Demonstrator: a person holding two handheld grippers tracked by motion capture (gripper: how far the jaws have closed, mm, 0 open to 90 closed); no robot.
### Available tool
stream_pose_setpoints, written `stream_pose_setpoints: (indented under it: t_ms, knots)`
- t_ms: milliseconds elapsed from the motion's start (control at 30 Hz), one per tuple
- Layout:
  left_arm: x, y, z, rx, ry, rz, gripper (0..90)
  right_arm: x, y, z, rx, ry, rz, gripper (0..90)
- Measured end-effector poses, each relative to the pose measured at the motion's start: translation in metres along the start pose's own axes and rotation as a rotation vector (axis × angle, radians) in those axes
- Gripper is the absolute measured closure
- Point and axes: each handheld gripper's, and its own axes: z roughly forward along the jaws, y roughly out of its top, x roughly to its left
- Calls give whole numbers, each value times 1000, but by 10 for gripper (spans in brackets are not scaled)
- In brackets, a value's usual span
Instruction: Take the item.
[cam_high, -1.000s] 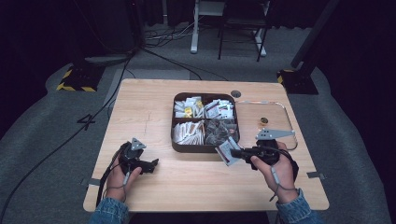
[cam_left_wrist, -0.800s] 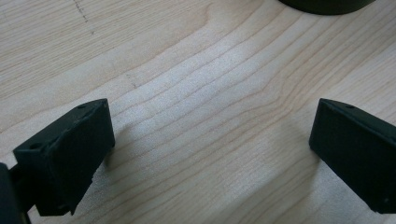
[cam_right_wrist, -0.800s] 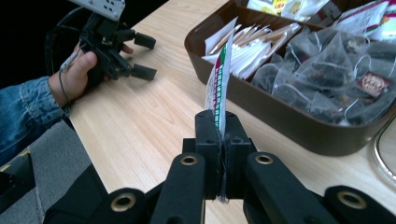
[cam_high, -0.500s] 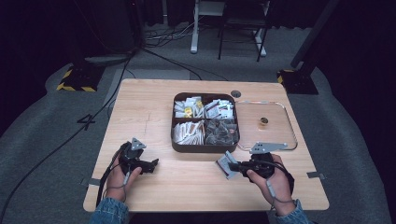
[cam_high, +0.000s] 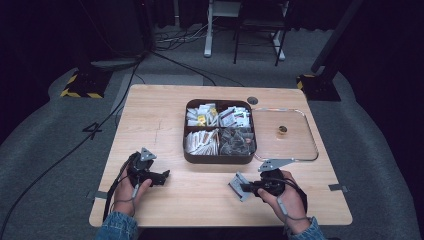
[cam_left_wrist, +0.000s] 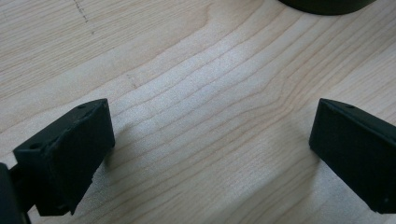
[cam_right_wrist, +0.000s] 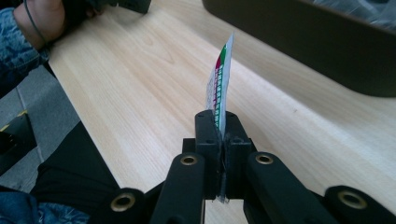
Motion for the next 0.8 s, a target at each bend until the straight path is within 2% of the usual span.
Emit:
stream_pose_setpoints:
  t_ms: [333, 600, 800]
  knots:
    - [0, 0, 0, 0, 0, 0, 4, -3, -6, 11, 51, 32, 24, 882]
    - [0, 0, 0, 0, 0, 0, 4, -5, -10, 15, 70, 29, 33, 873]
    - [0, 0, 0, 0, 0, 0, 4, -7, -11, 16, 64, 41, 50, 727]
